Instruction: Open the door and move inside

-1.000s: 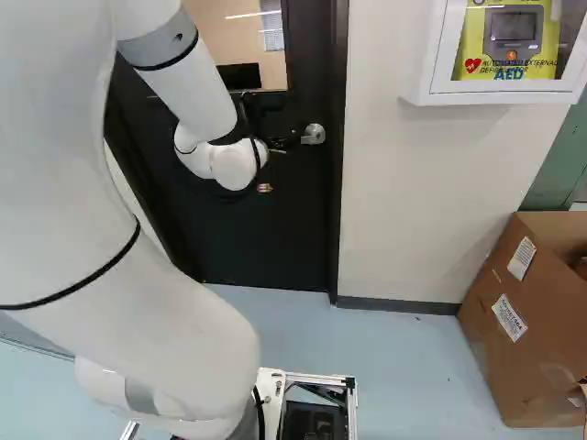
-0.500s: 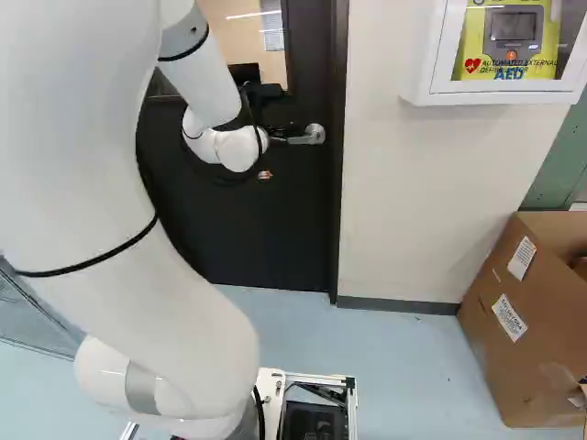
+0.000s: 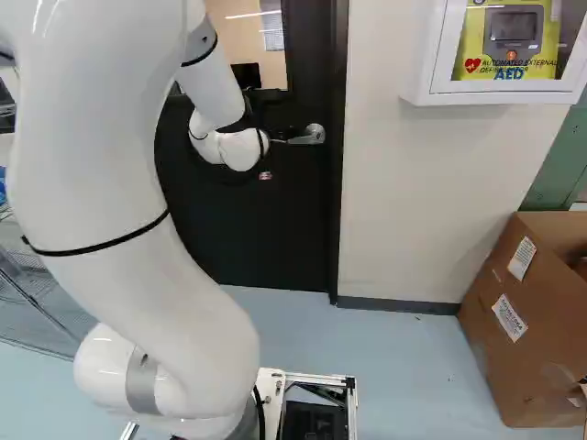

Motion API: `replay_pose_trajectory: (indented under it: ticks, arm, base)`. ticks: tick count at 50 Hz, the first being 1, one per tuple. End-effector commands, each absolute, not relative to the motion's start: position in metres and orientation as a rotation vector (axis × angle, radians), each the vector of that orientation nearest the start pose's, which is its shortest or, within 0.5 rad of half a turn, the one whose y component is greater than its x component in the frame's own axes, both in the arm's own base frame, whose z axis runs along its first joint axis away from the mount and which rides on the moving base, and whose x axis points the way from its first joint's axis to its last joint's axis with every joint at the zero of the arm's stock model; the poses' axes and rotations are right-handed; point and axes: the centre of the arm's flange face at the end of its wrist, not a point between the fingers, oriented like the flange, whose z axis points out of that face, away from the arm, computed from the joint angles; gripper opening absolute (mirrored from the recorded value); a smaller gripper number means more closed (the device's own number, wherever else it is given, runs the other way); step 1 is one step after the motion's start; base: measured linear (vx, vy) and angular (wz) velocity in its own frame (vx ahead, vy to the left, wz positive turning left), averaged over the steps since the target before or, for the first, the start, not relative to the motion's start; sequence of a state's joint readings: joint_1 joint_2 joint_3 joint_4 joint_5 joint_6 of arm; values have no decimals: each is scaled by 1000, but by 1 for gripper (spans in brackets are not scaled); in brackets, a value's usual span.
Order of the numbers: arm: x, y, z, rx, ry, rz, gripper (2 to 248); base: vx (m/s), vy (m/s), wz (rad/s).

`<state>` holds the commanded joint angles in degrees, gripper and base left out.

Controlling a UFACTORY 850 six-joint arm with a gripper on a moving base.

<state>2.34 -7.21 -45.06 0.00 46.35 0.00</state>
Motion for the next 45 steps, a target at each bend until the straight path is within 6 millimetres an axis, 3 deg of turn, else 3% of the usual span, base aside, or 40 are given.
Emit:
replay_pose_trajectory:
  ticks: [45]
  arm:
    - [521,21,449,-2409,-49,-1975,247]
  base:
    - [0,0,0]
